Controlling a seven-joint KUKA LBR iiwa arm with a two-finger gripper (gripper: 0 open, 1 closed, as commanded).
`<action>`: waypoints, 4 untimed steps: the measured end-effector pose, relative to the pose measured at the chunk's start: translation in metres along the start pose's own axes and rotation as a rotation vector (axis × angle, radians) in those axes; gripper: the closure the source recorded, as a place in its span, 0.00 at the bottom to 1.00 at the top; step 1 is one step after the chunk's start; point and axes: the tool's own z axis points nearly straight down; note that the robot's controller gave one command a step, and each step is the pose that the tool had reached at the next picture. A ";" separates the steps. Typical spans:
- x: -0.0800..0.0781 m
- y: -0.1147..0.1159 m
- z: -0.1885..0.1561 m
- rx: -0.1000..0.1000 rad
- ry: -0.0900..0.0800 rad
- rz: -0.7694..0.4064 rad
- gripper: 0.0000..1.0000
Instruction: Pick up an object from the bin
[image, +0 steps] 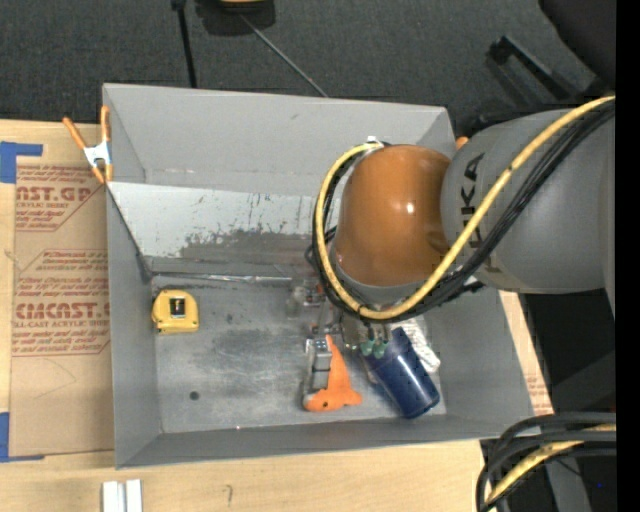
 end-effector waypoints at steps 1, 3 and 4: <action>-0.002 0.000 -0.004 -0.001 -0.008 0.001 0.00; 0.001 -0.063 0.022 0.001 -0.011 -0.171 0.00; -0.001 -0.076 0.044 0.001 -0.005 -0.081 0.00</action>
Offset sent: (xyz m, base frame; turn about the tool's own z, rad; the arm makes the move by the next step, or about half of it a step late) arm -0.0051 -0.0724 0.0073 -0.2237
